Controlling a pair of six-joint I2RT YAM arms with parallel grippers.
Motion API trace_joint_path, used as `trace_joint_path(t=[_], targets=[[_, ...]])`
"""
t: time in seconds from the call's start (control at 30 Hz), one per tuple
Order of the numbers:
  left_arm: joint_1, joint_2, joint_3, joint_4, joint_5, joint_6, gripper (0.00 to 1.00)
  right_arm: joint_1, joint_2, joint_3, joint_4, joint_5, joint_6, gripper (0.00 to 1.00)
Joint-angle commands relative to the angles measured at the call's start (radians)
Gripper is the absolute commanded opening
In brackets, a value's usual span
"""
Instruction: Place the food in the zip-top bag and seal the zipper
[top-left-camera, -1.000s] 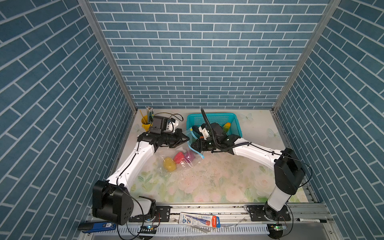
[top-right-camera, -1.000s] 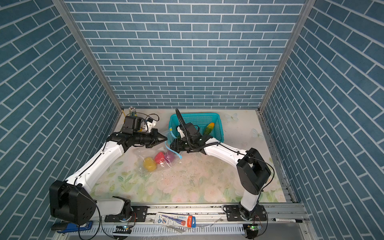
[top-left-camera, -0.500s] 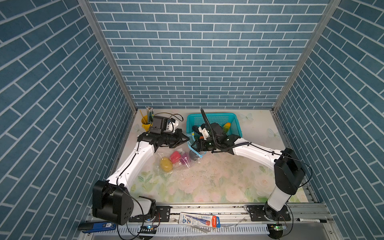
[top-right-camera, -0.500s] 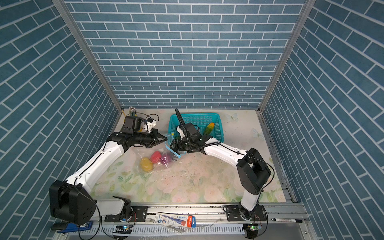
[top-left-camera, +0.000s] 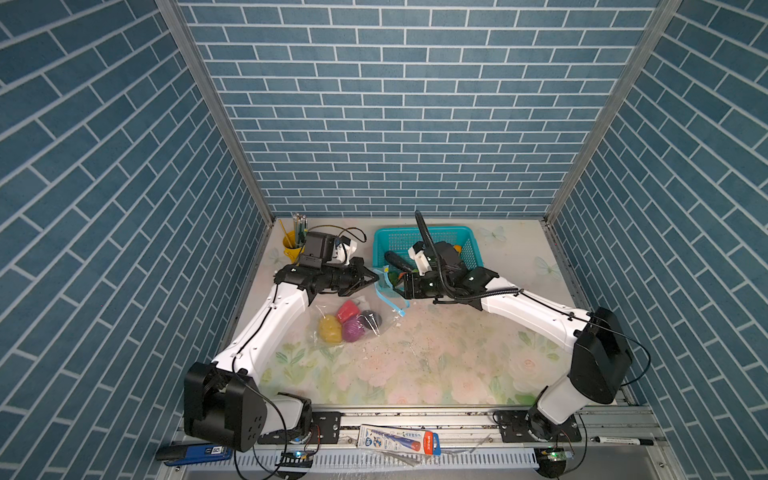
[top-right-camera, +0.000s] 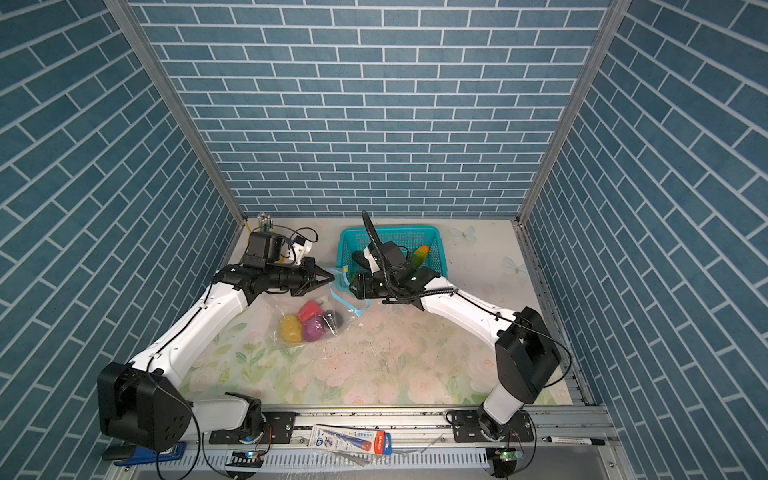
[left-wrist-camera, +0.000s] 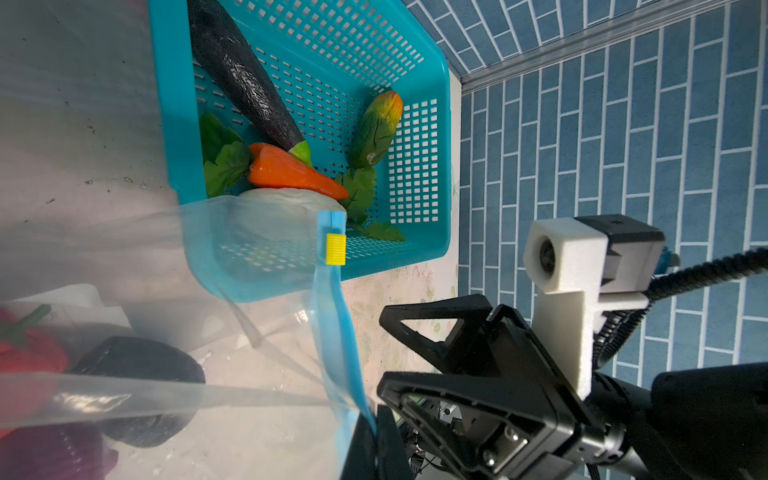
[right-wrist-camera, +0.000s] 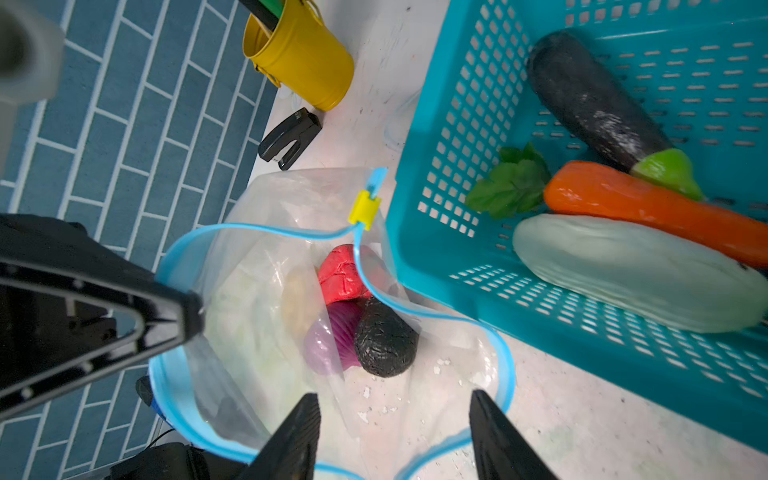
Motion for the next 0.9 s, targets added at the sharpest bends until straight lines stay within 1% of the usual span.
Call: trace_joint_path(t=[0.0,0.17,0.33,0.43,0.7,0.8,0.87], targets=[[0.005,-0.031,0.024,0.003,0.007,0.005,0.00,-0.030,-0.019,-0.064,-0.050,0.005,0.087,0.58],[0.005,-0.048,0.031,0.002,0.002,0.002,0.00,-0.053,0.009,-0.093,-0.010,-0.062,0.151,0.57],[0.005,-0.057,0.038,-0.009,0.002,0.005,0.00,-0.059,0.062,-0.083,0.027,-0.124,0.190,0.53],[0.005,-0.064,0.041,-0.014,0.001,0.005,0.00,-0.058,0.087,-0.074,0.040,-0.153,0.199,0.50],[0.005,-0.072,0.043,-0.019,-0.001,0.005,0.00,-0.059,0.134,-0.052,0.038,-0.185,0.199,0.49],[0.005,-0.070,0.044,-0.020,-0.002,0.005,0.00,-0.058,0.145,-0.045,0.050,-0.203,0.202,0.45],[0.005,-0.067,0.046,-0.020,-0.003,0.005,0.00,-0.058,0.145,-0.043,0.069,-0.215,0.204,0.40]])
